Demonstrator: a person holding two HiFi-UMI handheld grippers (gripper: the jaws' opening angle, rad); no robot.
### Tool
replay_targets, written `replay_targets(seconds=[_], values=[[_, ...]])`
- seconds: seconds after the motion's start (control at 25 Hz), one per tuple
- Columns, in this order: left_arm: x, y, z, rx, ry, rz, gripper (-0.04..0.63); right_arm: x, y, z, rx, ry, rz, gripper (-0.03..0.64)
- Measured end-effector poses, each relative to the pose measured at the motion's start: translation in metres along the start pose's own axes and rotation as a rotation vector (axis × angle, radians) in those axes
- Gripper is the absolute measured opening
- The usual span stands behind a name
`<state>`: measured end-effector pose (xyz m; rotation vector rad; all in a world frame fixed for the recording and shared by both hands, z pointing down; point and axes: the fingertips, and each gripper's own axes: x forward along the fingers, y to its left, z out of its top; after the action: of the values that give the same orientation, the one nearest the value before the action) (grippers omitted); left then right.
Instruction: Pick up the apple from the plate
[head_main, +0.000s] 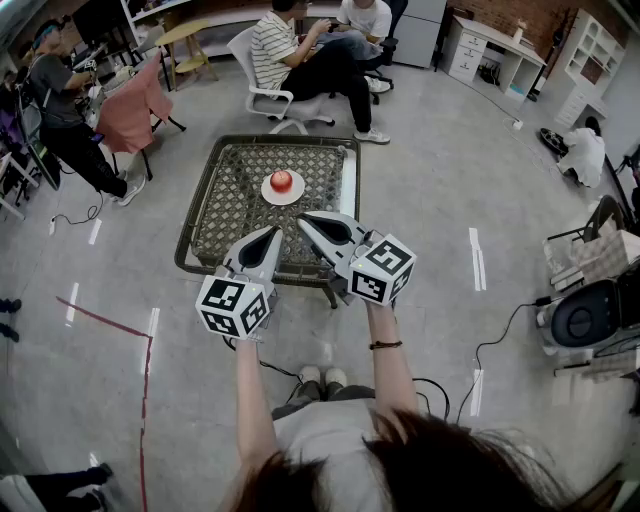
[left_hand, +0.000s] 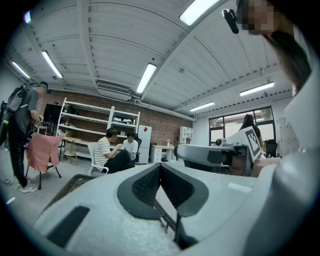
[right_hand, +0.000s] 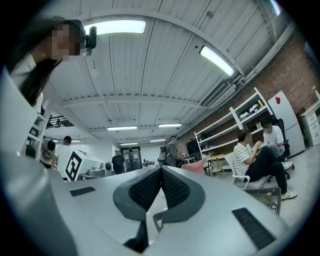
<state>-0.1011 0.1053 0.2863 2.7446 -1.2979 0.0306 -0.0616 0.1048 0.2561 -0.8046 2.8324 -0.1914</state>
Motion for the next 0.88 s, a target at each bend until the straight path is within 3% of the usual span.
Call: replay_targets(seconds=[0.88], values=[[0.002, -0.029, -0.025, -0.044, 0.032, 0.006, 0.011, -0.031, -0.004, -0.009, 0.043, 0.021, -0.002, 0.009]])
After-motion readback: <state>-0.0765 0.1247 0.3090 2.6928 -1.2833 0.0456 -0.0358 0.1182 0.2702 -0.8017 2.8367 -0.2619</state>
